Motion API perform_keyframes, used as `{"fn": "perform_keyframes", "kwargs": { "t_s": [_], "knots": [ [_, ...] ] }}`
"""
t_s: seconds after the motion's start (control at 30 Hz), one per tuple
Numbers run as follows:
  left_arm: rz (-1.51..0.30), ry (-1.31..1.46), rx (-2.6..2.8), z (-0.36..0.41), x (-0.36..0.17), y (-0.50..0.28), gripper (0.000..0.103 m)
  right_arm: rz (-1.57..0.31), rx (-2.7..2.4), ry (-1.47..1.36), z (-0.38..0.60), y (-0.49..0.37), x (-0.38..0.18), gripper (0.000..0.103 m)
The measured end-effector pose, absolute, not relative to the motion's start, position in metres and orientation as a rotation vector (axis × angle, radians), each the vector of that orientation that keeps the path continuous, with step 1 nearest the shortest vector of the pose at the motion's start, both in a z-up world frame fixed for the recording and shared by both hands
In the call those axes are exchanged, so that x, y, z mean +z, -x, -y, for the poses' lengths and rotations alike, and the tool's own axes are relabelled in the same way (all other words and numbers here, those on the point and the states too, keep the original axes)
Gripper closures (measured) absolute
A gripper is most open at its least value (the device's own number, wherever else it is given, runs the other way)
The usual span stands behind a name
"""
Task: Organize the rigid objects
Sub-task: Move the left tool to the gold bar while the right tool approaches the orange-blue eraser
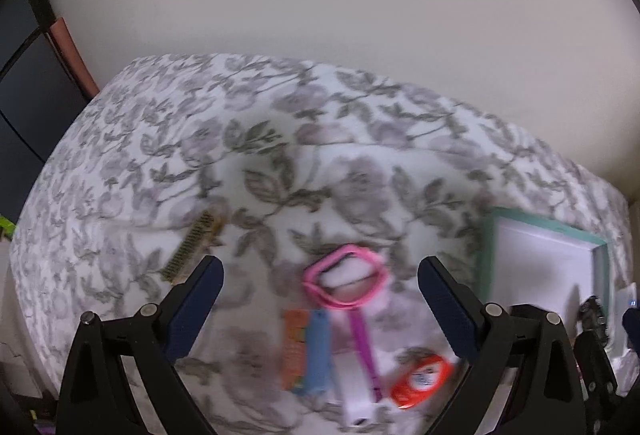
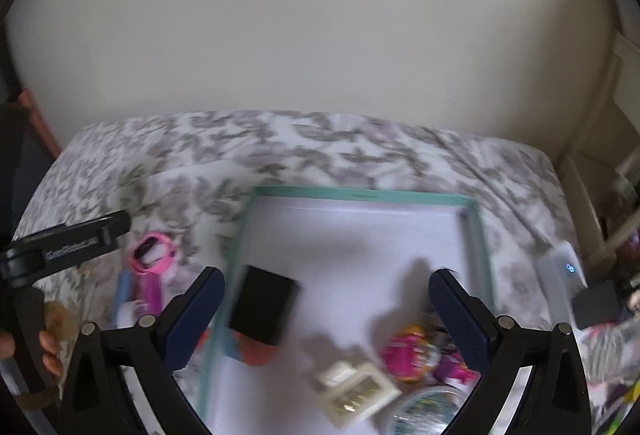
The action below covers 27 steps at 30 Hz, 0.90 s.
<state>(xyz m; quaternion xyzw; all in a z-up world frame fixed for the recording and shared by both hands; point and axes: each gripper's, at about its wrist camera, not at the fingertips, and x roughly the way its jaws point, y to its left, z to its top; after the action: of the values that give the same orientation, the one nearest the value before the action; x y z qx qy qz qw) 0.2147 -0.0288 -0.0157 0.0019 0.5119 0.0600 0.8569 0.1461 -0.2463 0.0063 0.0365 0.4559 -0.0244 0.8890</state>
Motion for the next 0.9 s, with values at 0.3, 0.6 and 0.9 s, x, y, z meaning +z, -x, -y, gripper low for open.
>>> {"fn": "perform_keyframes", "kwargs": {
  "t_s": [0.3, 0.6, 0.9],
  "knots": [
    [-1.099, 0.005, 0.209, -0.034, -0.013, -0.22, 0.005, -0.899, 0.103, -0.05, 0.182, -0.157, 0.001, 0.0],
    [-1.143, 0.088, 0.277, -0.089, -0.022, -0.223, 0.005, -0.948, 0.234, -0.021, 0.125, -0.164, -0.02, 0.001],
    [-1.206, 0.099, 0.295, -0.11, -0.05, -0.23, 0.005, -1.01, 0.316, -0.026, 0.09, -0.172, -0.042, 0.021]
  ]
}}
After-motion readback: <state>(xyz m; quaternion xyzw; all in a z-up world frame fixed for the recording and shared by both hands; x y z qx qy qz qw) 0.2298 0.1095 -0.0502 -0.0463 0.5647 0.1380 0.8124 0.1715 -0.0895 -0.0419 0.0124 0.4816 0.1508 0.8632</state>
